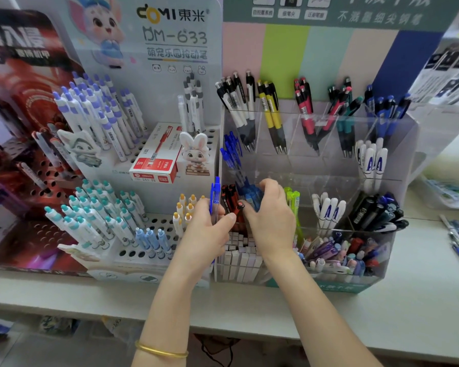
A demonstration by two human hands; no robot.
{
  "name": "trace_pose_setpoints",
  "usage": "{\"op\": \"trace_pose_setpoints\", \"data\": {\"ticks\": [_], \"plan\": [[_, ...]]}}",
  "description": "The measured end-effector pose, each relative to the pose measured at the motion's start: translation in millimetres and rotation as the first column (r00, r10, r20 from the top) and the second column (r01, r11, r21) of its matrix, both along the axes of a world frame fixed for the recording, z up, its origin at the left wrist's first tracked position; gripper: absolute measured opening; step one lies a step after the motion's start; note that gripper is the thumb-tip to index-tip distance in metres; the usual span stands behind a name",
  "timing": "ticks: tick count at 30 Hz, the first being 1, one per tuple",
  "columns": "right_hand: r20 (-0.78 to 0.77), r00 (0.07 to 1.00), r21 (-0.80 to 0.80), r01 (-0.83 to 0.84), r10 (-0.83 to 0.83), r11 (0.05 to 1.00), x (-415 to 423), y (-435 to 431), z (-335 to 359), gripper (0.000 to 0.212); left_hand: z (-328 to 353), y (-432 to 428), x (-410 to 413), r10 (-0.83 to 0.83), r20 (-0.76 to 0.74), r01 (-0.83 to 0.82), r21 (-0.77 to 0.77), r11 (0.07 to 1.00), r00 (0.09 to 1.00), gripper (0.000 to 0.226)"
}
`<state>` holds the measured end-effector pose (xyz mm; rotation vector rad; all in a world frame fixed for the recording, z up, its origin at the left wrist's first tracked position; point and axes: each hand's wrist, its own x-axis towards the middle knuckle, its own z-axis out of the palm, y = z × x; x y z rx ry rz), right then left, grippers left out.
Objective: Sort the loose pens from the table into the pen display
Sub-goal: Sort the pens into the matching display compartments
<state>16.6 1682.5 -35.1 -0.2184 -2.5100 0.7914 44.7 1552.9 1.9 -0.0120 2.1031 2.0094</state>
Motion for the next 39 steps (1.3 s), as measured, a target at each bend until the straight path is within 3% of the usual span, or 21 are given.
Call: {"op": "trace_pose_setpoints", "data": {"ticks": [3, 6, 9, 13, 15, 17, 19, 21, 23, 26, 30, 34, 39], "plan": [[0.064, 0.993, -0.078, -0.095, 0.100, 0.992, 12.2, 9.3, 8.6, 0.053, 1.6, 1.9, 0.6, -0.031, -0.013, 0.032, 0.022, 0.999, 0.999, 0.010], [-0.040, 0.991, -0.172, -0.135, 0.130, 0.976, 22.1, 15.3, 31.7, 0.031, 4.8, 4.1, -0.2, -0.057, -0.060, 0.057, 0.002, 0.998, 0.997, 0.011], [-0.086, 0.964, -0.426, -0.264, 0.252, 0.866, 18.3, 15.1, 66.3, 0.009, 10.0, 9.1, -3.8, -0.114, -0.103, 0.108, -0.062, 0.992, 0.988, 0.009], [0.013, 0.882, -0.500, -0.402, 0.471, 0.767, 6.4, 12.9, 90.2, 0.005, 17.2, 15.5, -10.2, -0.160, -0.141, 0.148, -0.092, 0.985, 0.977, 0.008], [-0.108, 0.912, -0.601, -0.377, 0.396, 0.705, -3.1, 17.4, 99.7, 0.007, 19.6, 14.4, -12.6, -0.144, -0.145, 0.133, -0.084, 0.988, 0.979, 0.007], [-0.296, 0.940, -0.677, -0.331, 0.169, 0.658, -16.0, 25.6, 113.4, 0.007, 21.1, 12.0, -13.8, -0.080, -0.112, 0.073, -0.064, 0.995, 0.990, 0.009], [-0.439, 0.898, -0.635, -0.327, 0.022, 0.700, -28.5, 31.7, 123.6, 0.010, 22.1, 10.8, -14.0, -0.004, -0.085, 0.001, -0.034, 0.999, 0.996, 0.016], [-0.447, 0.891, -0.497, -0.321, 0.079, 0.806, -35.5, 29.3, 122.7, 0.010, 22.7, 11.5, -13.6, 0.028, -0.087, -0.030, -0.015, 0.999, 0.996, 0.022], [-0.282, 0.932, -0.333, -0.317, 0.227, 0.888, -39.1, 20.5, 111.6, 0.002, 22.5, 12.7, -13.5, 0.038, -0.097, -0.039, -0.009, 0.999, 0.995, 0.024], [-0.056, 0.950, -0.192, -0.313, 0.308, 0.930, -49.0, 9.7, 92.6, 0.015, 20.7, 13.9, -11.8, 0.046, -0.099, -0.049, -0.025, 0.998, 0.994, 0.024], [0.028, 0.945, -0.233, -0.310, 0.325, 0.922, -53.9, 8.6, 89.1, 0.030, 19.5, 15.1, -7.1, 0.044, -0.085, -0.045, -0.017, 0.999, 0.995, 0.019], [-0.066, 0.945, -0.378, -0.320, 0.319, 0.869, -36.6, 31.8, 93.8, 0.022, 23.5, 31.0, -5.1, 0.016, -0.099, -0.014, 0.016, 1.000, 0.995, 0.019], [-0.125, 0.937, -0.541, -0.340, 0.326, 0.769, 13.8, 104.5, 94.4, 0.015, 27.2, 89.7, -3.1, -0.166, -0.143, 0.166, -0.009, 0.986, 0.976, 0.015]]}}
